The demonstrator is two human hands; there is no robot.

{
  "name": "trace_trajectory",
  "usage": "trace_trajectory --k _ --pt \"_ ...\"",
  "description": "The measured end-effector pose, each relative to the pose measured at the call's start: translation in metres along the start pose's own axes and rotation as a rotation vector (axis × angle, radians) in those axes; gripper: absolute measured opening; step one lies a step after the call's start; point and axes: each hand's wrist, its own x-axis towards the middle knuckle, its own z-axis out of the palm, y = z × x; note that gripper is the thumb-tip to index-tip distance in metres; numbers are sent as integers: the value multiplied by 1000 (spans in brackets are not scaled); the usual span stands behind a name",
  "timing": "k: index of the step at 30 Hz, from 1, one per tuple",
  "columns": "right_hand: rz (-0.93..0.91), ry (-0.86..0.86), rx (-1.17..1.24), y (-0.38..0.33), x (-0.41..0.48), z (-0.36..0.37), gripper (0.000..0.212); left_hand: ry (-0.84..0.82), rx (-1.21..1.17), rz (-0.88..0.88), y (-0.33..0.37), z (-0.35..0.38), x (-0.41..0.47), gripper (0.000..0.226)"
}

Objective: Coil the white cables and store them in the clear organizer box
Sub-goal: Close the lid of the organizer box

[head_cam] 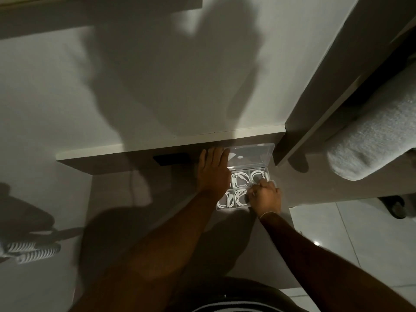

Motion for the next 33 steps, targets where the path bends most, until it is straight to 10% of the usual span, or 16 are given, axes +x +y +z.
trace_trajectory --k 6,15,33 --pt "57 34 247 15 -7 3 19 85 -77 93 4 0 -10 27" --pt "372 285 431 57 -32 -14 19 -259 -115 221 4 38 -96 40" --pt "-423 -78 -125 70 -20 -25 48 -431 -366 169 -12 45 -87 38"
